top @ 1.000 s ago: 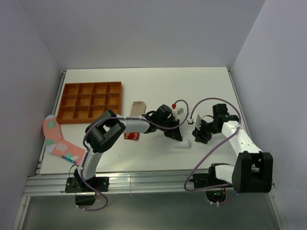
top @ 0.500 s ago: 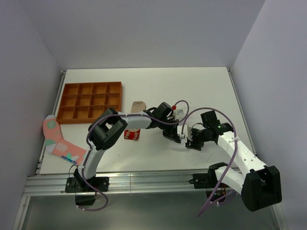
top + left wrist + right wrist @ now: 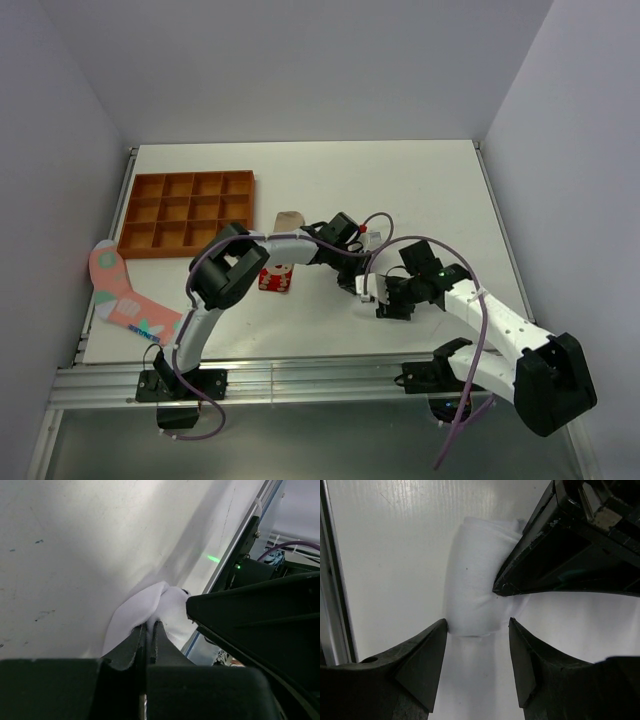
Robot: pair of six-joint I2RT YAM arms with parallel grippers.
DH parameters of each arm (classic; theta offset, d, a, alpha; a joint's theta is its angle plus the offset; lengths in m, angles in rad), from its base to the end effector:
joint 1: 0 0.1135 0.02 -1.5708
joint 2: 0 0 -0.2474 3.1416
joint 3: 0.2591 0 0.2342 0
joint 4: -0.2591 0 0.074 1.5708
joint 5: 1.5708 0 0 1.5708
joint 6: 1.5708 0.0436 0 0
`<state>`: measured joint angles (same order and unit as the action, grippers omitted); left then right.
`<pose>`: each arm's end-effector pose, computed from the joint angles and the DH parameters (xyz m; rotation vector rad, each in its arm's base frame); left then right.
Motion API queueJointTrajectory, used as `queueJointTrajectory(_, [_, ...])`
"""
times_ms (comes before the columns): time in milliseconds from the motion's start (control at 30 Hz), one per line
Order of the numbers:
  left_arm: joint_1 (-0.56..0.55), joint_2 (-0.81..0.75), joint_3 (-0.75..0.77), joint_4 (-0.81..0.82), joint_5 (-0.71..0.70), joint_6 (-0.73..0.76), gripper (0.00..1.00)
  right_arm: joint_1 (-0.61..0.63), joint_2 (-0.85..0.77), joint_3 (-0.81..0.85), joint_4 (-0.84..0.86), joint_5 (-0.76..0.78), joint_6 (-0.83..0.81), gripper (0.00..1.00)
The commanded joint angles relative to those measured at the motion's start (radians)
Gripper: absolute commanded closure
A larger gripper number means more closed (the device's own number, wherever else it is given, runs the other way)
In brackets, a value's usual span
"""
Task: Roll the socks
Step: Roll the sock at the center of the board.
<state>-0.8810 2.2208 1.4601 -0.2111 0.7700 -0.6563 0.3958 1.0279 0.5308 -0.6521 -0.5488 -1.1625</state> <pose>0.2531 -0.3544 0.1109 -0.6366 -2.6373 1.3621 0.1437 0.0847 0.1687 -1.8760 1.6839 0.4555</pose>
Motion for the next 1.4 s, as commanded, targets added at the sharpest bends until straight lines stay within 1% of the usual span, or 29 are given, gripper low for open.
queueJointTrajectory(0, [-0.007, 0.100, -0.046, -0.206, -0.133, 0.060, 1.00, 0.032, 0.015, -0.014, 0.075, 0.046, 0.026, 0.41])
queueJointTrajectory(367, [0.007, 0.126, -0.001, -0.238, -0.121, 0.064, 1.00, 0.090, 0.078, -0.015, 0.082, 0.084, 0.032, 0.43])
queueJointTrajectory(500, [0.007, 0.131, 0.002, -0.235, -0.107, 0.061, 1.00, 0.110, 0.106, -0.009, 0.092, 0.101, 0.052, 0.47])
queueJointTrajectory(533, [0.007, 0.132, 0.002, -0.232, -0.106, 0.060, 1.00, 0.110, 0.112, -0.005, 0.091, 0.101, 0.053, 0.52])
queueJointTrajectory(567, [0.007, 0.131, 0.000, -0.231, -0.101, 0.057, 1.00, 0.110, 0.116, 0.004, 0.089, 0.098, 0.061, 0.55])
queueJointTrajectory(667, [0.008, 0.131, -0.007, -0.209, -0.091, 0.032, 1.00, 0.112, 0.149, 0.034, 0.071, 0.087, 0.079, 0.62])
queueJointTrajectory(700, [0.008, 0.131, -0.010, -0.202, -0.090, 0.008, 1.00, 0.110, 0.171, 0.038, 0.077, 0.089, 0.087, 0.64])
queueJointTrajectory(767, [0.007, 0.123, -0.029, -0.179, -0.100, -0.025, 1.00, 0.112, 0.193, 0.057, 0.072, 0.096, 0.103, 0.70])
queueJointTrajectory(800, [0.007, 0.105, -0.041, -0.147, -0.110, -0.073, 0.99, 0.112, 0.214, 0.061, 0.071, 0.098, 0.107, 0.73])
queueJointTrajectory(833, [0.007, 0.093, -0.056, -0.117, -0.121, -0.101, 0.98, 0.110, 0.224, 0.064, 0.066, 0.104, 0.112, 0.76])
queueJointTrajectory(867, [0.007, 0.079, -0.093, -0.088, -0.124, -0.132, 0.97, 0.112, 0.234, 0.075, 0.060, 0.102, 0.118, 0.77])
queueJointTrajectory(900, [0.007, 0.048, -0.110, -0.039, -0.156, -0.194, 0.91, 0.113, 0.253, 0.083, 0.048, 0.099, 0.121, 0.78])
queueJointTrajectory(933, [0.007, 0.031, -0.128, -0.010, -0.173, -0.228, 0.88, 0.112, 0.265, 0.093, 0.046, 0.102, 0.135, 0.79])
queueJointTrajectory(967, [0.007, 0.014, -0.168, 0.024, -0.187, -0.256, 0.87, 0.112, 0.274, 0.100, 0.046, 0.105, 0.142, 0.80])
queueJointTrajectory(1033, [0.005, -0.038, -0.207, 0.135, -0.225, -0.345, 0.79, 0.114, 0.305, 0.110, 0.055, 0.115, 0.156, 0.80])
queueJointTrajectory(1100, [0.001, -0.082, -0.254, 0.203, -0.248, -0.415, 0.75, 0.112, 0.330, 0.120, 0.065, 0.130, 0.173, 0.81])
queueJointTrajectory(1133, [-0.003, -0.093, -0.262, 0.246, -0.280, -0.433, 0.73, 0.112, 0.334, 0.123, 0.068, 0.135, 0.178, 0.81])
queueJointTrajectory(1200, [-0.007, -0.122, -0.279, 0.277, -0.308, -0.469, 0.67, 0.112, 0.353, 0.127, 0.077, 0.150, 0.192, 0.81])
queueJointTrajectory(1267, [-0.009, -0.138, -0.297, 0.312, -0.354, -0.488, 0.63, 0.114, 0.368, 0.136, 0.077, 0.156, 0.198, 0.81])
queueJointTrajectory(1367, [-0.009, -0.164, -0.308, 0.322, -0.412, -0.496, 0.61, 0.114, 0.391, 0.147, 0.065, 0.159, 0.192, 0.82])
